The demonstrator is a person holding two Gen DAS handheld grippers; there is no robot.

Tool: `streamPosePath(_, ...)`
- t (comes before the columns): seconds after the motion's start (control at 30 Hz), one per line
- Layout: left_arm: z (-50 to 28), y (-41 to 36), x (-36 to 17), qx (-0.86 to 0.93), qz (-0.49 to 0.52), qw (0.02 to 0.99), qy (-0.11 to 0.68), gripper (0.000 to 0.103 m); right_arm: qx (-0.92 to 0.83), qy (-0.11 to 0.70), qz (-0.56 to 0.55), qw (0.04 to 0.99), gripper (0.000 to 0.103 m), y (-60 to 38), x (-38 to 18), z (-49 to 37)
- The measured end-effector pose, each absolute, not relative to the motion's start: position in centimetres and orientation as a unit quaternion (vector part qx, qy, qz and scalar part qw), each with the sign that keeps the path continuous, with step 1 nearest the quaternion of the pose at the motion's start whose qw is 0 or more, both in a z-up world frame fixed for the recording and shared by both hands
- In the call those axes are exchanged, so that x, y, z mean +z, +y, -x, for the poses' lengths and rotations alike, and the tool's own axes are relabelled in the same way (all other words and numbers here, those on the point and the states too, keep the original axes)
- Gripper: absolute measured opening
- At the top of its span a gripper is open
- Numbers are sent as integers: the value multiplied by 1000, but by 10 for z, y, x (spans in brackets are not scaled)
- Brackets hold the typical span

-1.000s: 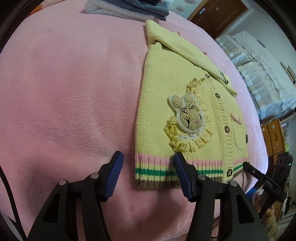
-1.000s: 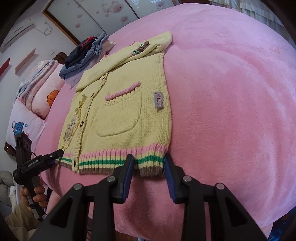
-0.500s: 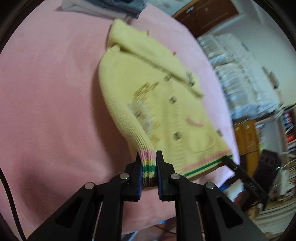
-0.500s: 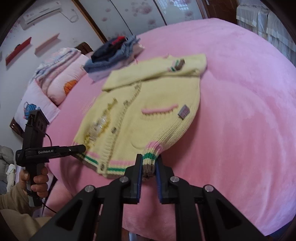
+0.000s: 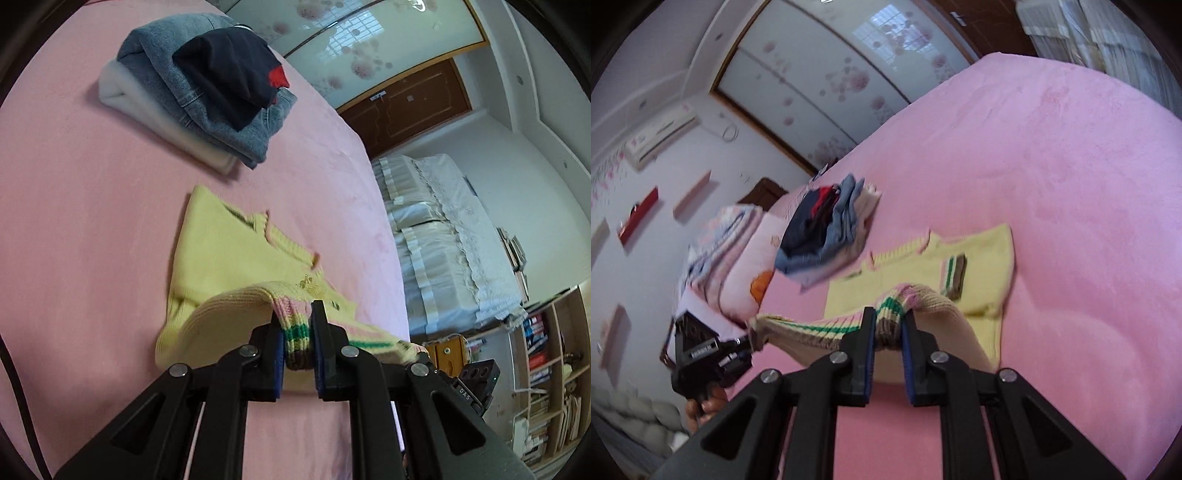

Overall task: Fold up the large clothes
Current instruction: 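Grasp the hem with both tools and fold it up toward the collar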

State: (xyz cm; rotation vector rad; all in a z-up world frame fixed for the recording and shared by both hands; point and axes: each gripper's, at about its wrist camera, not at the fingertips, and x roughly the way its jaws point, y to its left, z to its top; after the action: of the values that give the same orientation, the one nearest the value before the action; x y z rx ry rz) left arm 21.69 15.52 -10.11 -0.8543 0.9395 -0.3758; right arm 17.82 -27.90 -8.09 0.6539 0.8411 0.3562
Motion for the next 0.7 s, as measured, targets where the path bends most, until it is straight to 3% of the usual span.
streamPosePath(0.23, -302, 137, -149, -129, 381, 785, 472, 11, 118, 442, -309, 834, 12, -271, -131, -264)
streamPosePath(0.43, -330, 138, -186, -124, 389, 768, 493, 12, 93, 472, -327, 813, 21, -275, -164, -289)
streamPosePath(0.67, -340, 147, -200, -151, 438, 741, 487, 26, 73, 446, -371, 811, 53, -301, -173, -294)
streamPosePath(0.7, -342, 147, -199, -156, 438, 741, 485, 27, 76, 442, -373, 812, 54, -302, -173, -294)
